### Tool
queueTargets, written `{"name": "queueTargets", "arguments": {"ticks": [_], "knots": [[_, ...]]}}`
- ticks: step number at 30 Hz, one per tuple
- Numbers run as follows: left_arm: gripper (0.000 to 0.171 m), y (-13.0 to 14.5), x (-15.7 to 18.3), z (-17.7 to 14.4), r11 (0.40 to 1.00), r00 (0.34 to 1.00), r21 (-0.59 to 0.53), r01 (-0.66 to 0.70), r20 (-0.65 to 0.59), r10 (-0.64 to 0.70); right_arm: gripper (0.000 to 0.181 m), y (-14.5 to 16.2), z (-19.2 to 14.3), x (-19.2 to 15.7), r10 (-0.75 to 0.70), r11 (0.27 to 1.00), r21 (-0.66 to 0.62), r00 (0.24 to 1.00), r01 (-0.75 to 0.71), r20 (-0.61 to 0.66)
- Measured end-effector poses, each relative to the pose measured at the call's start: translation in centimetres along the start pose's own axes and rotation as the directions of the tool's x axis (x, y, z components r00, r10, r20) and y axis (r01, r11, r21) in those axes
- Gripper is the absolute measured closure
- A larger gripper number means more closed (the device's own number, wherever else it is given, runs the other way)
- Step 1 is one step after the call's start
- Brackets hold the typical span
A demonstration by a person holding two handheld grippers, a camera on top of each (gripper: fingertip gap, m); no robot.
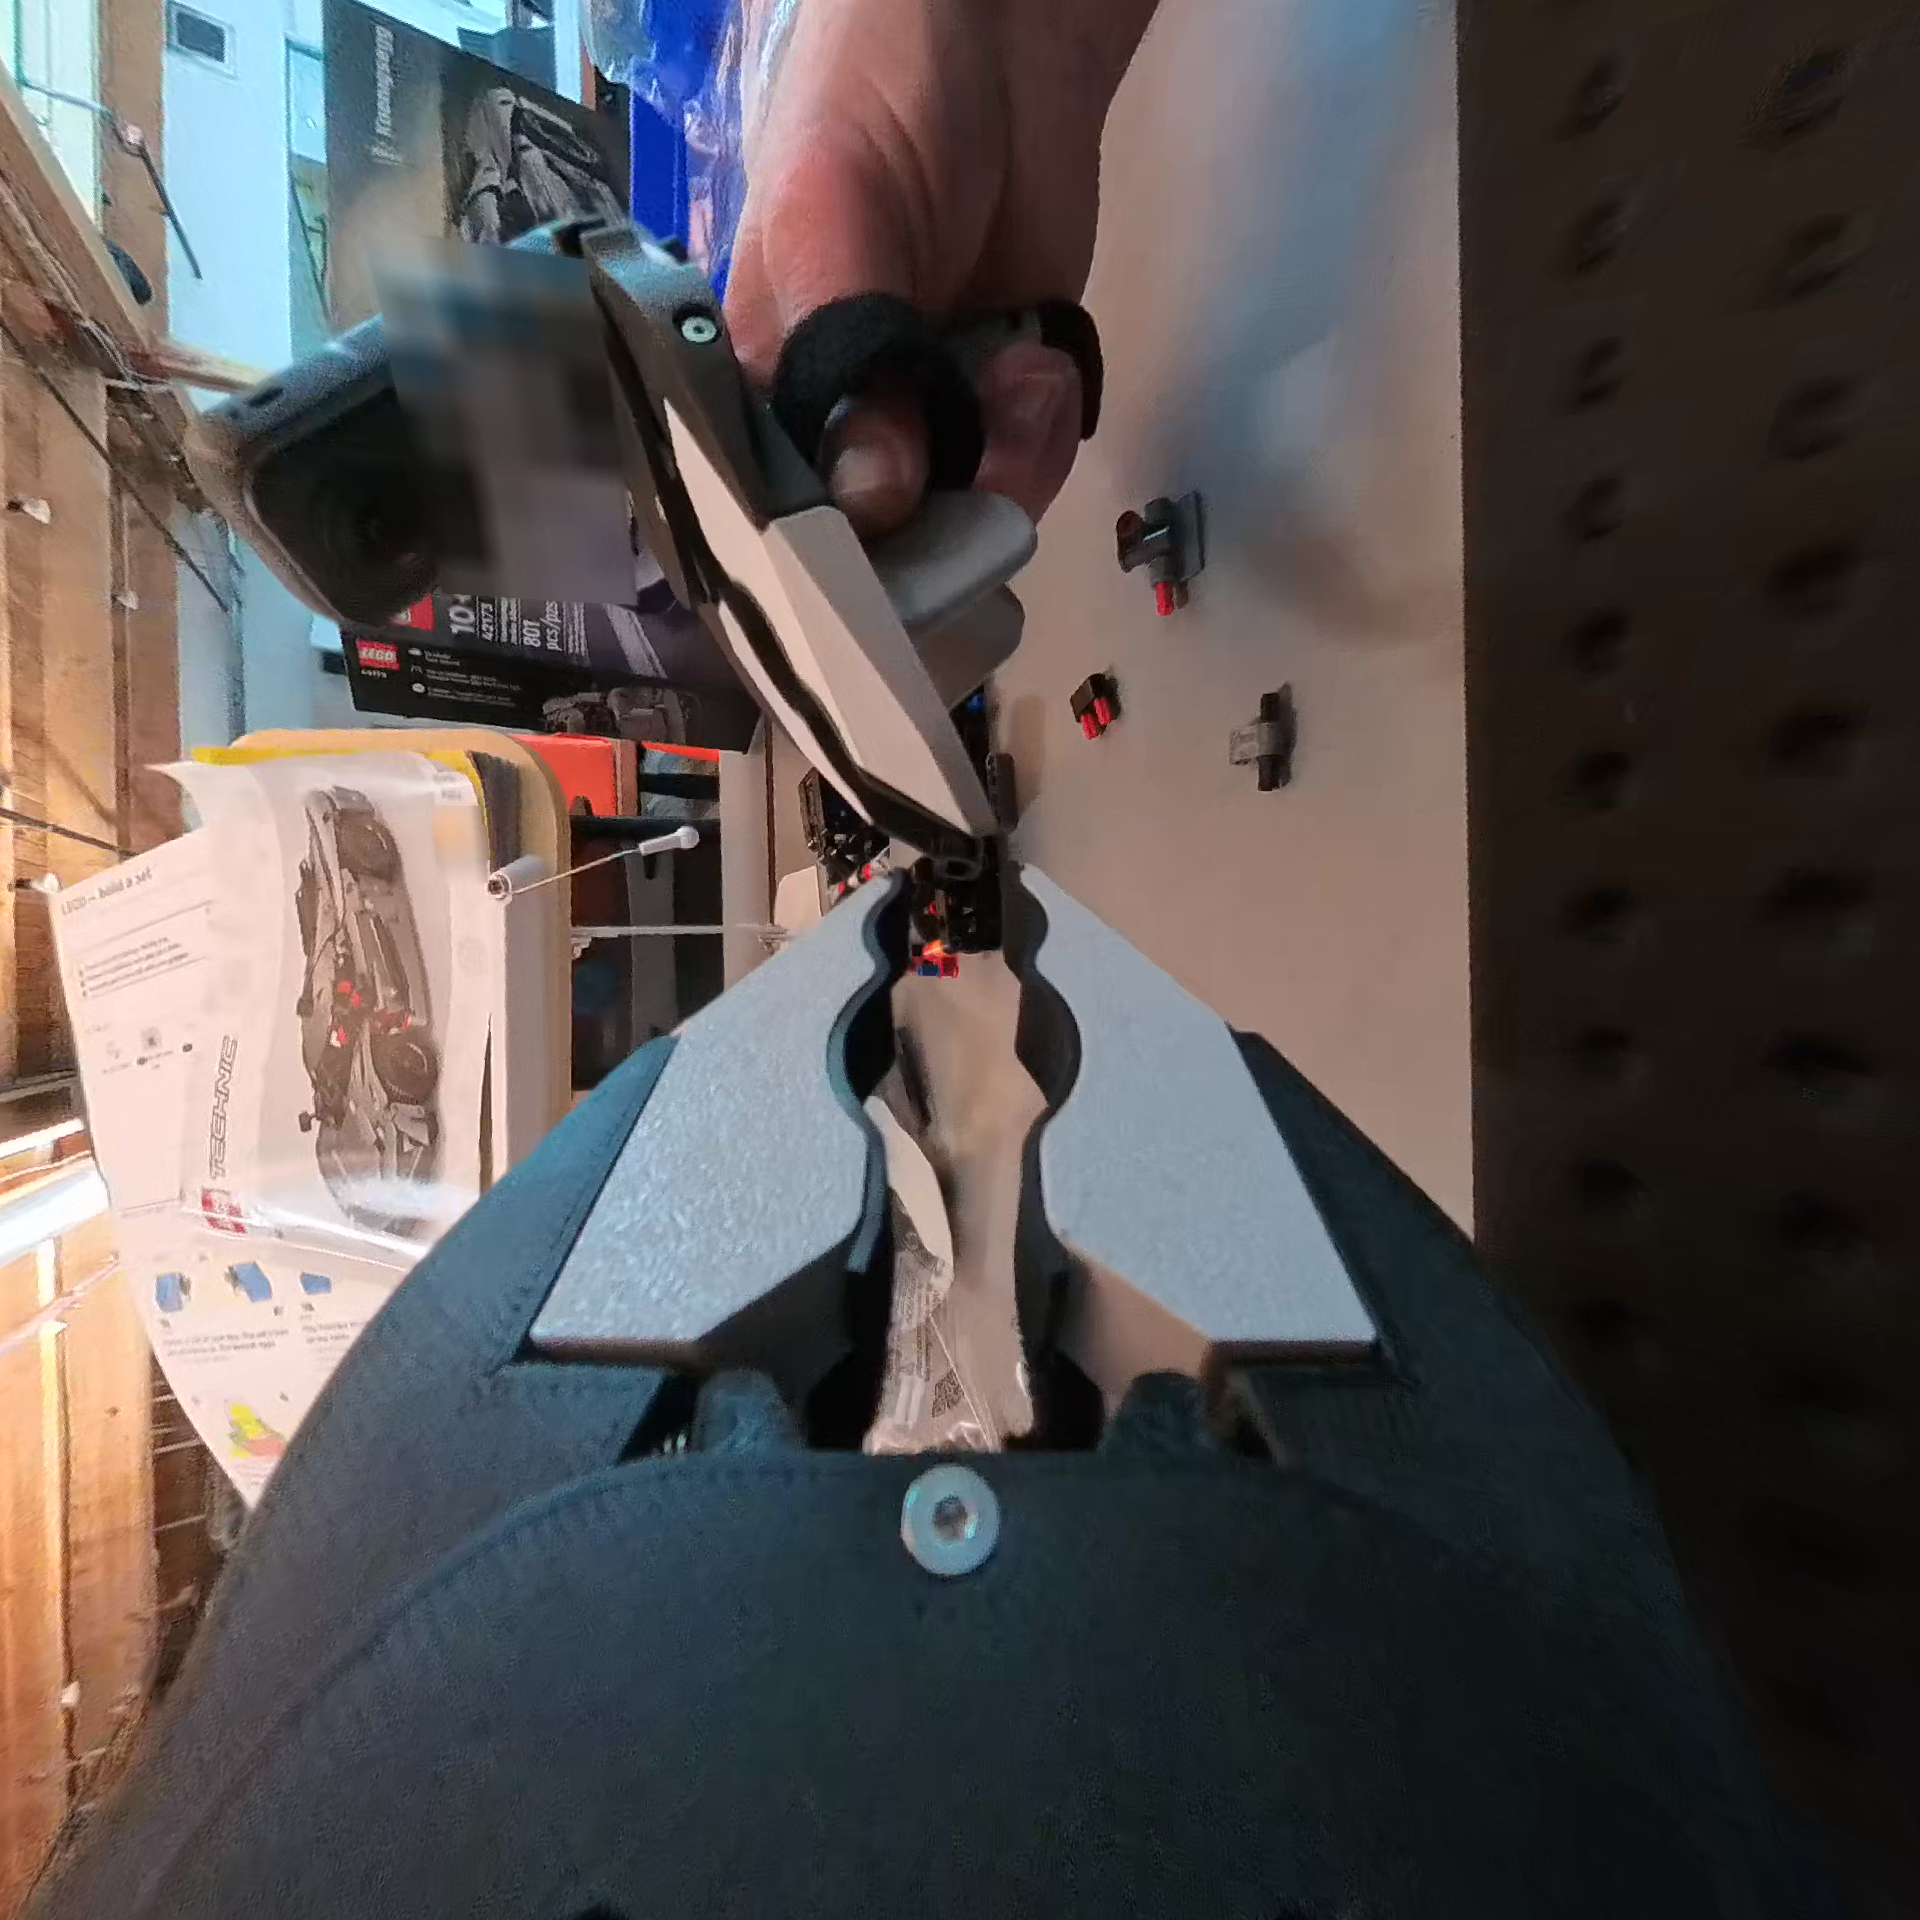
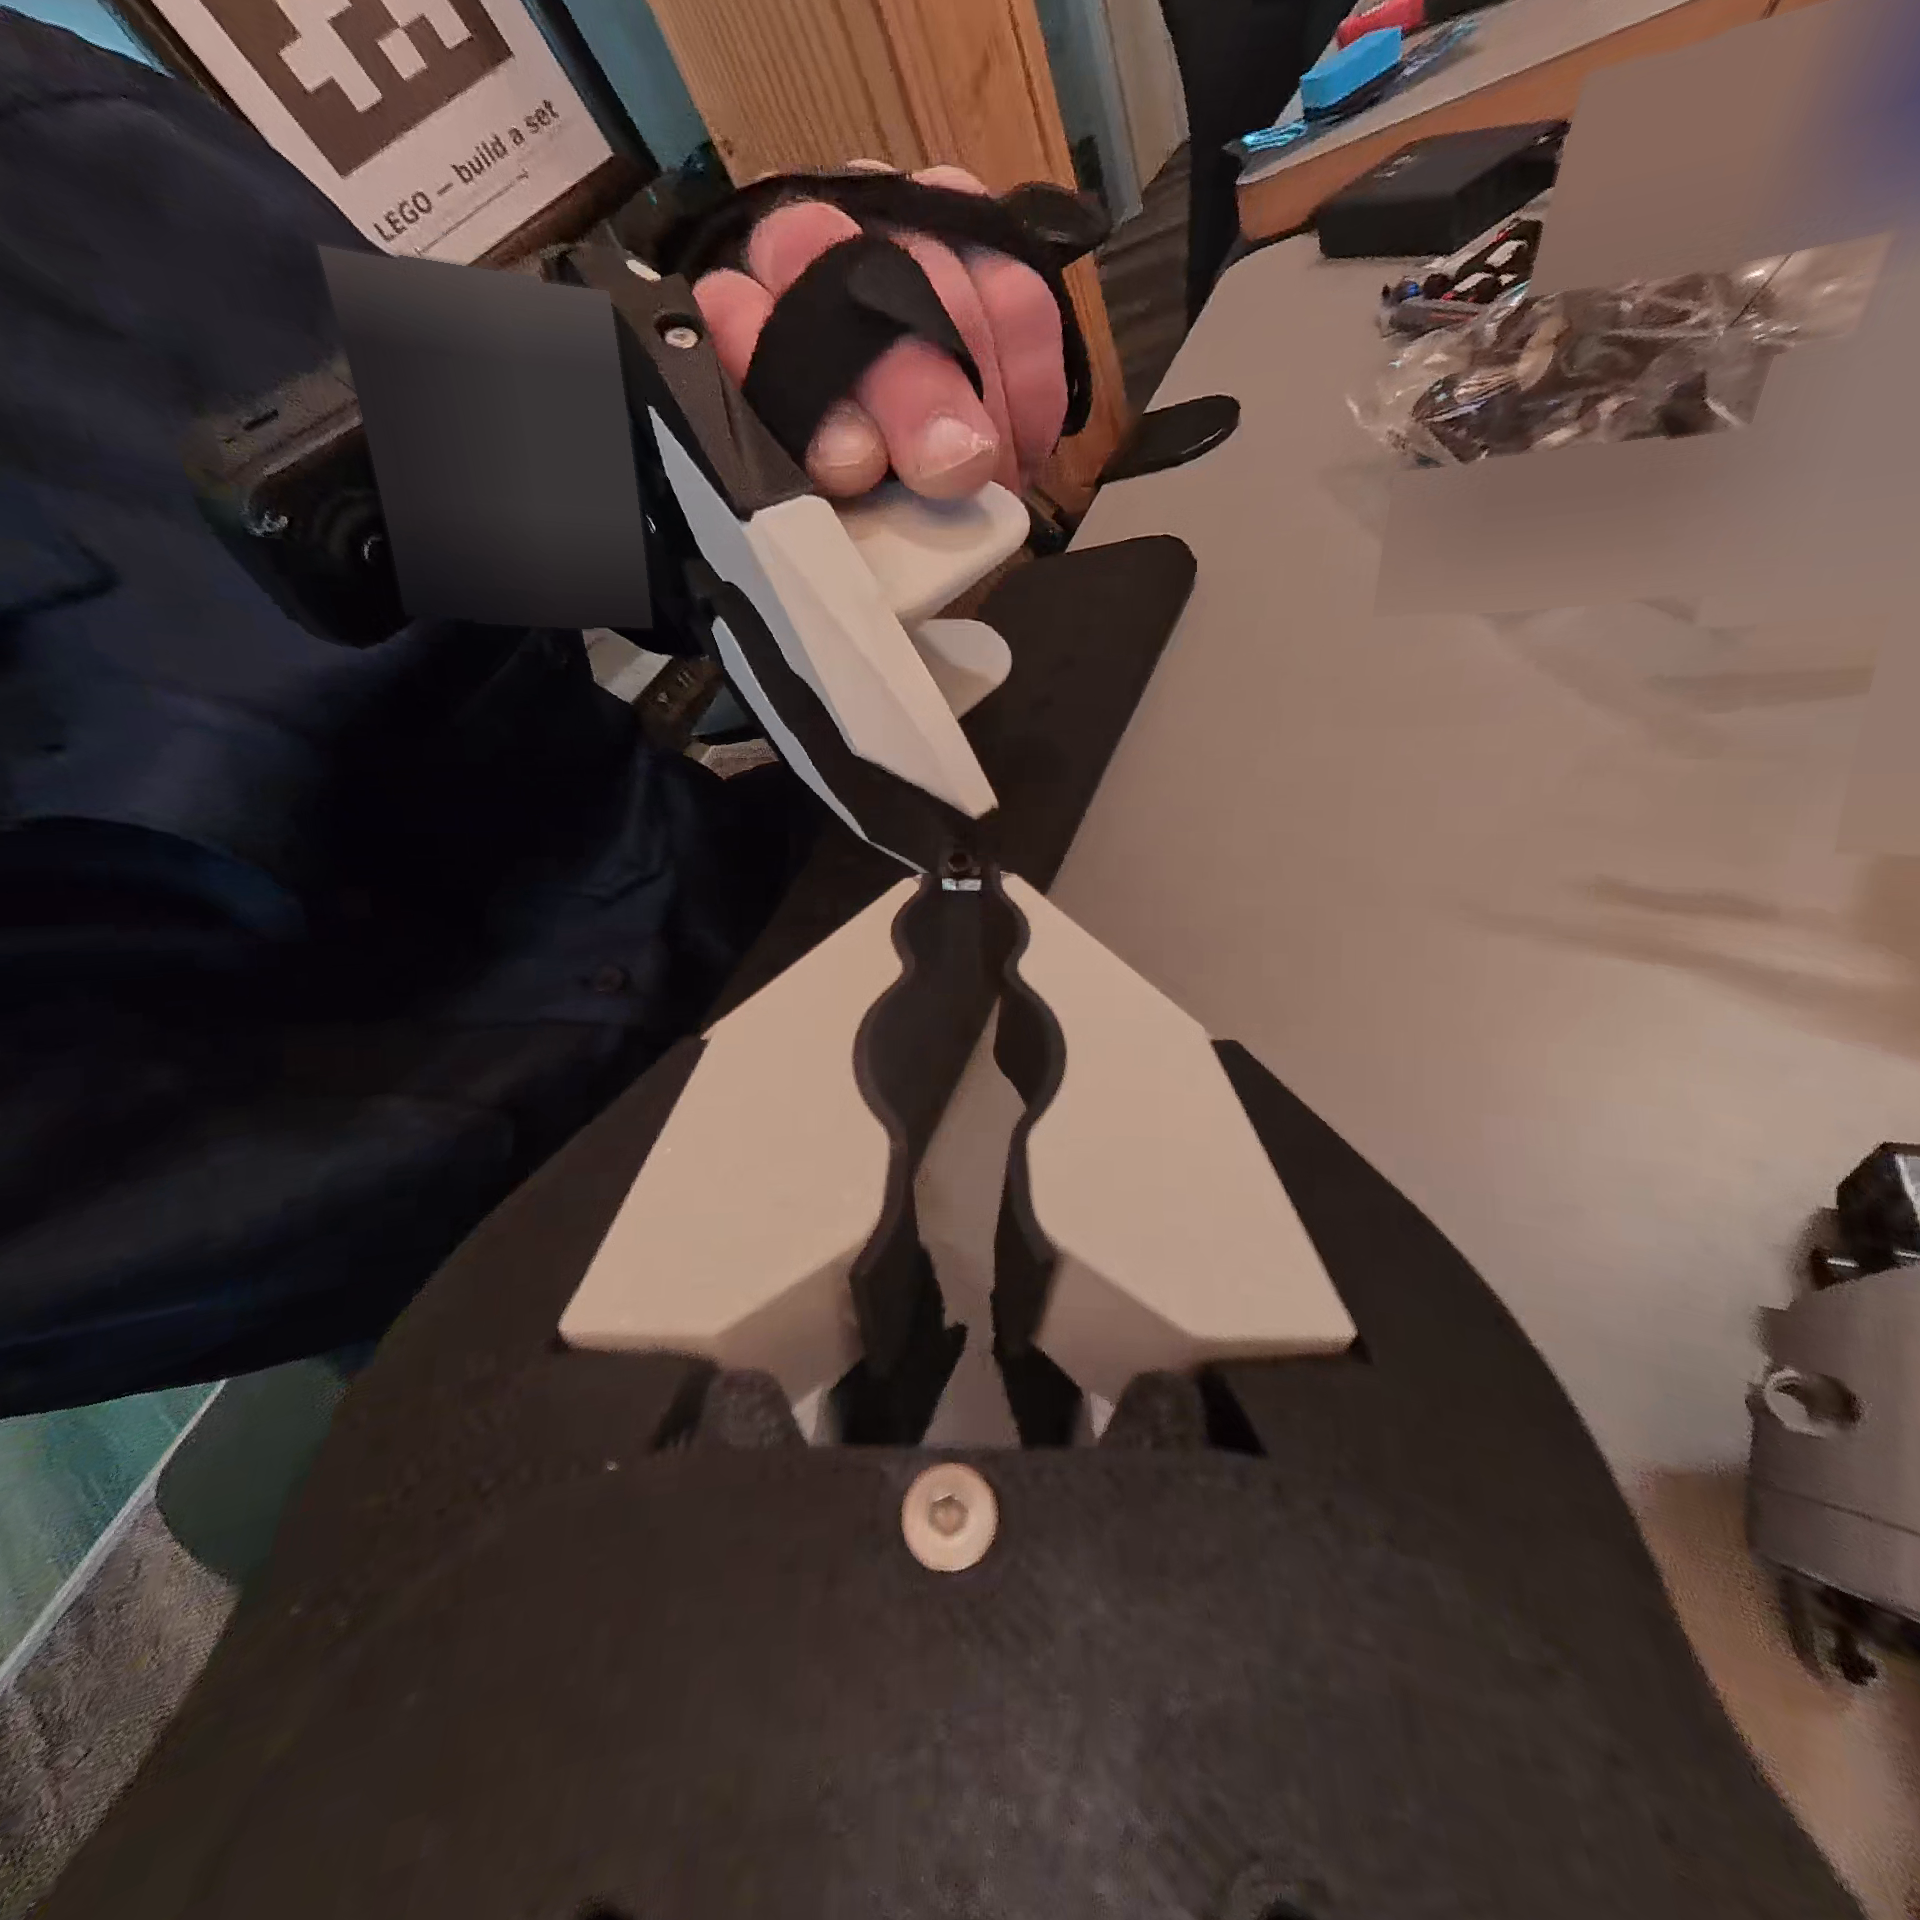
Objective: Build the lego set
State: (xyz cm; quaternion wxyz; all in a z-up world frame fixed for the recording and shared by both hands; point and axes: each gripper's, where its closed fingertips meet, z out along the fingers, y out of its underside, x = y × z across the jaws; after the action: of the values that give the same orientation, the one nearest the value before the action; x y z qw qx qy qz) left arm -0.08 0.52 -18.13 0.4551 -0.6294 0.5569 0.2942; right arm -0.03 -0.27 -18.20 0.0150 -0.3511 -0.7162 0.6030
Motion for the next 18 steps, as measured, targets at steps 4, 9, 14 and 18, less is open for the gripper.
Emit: {"name": "queueTargets", "arguments": {"ticks": [4, 9, 14, 18], "knots": [[0.164, -0.5, 0.4, 0.3, 0.999, 0.999, 0.023, -0.031, -0.033, 0.031, 0.176, 0.3, 0.1, -0.2, 0.023, 1.0, -0.009, 0.999, -0.022, 0.03], [0.165, -0.6, 0.5, 0.4, 0.999, 0.999, 0.022, -0.034, -0.041, 0.034, 0.176, 0.4, 0.0, -0.4, 0.04, 0.999, -0.008, 0.998, -0.04, 0.054], [0.166, -1.2, 0.0, -0.1, 0.998, 0.998, 0.052, 0.019, -0.059, -0.016, 0.176, -0.3, -0.2, -1.2, 0.005, 1.0, 0.03, 0.996, -0.007, 0.091], [0.166, -1.5, -0.4, -0.4, 0.995, 0.998, 0.083, 0.048, -0.054, -0.044, 0.176, -0.5, -0.3, -1.7, -0.037, 0.999, 0.04, 0.995, 0.033, 0.095]]}}
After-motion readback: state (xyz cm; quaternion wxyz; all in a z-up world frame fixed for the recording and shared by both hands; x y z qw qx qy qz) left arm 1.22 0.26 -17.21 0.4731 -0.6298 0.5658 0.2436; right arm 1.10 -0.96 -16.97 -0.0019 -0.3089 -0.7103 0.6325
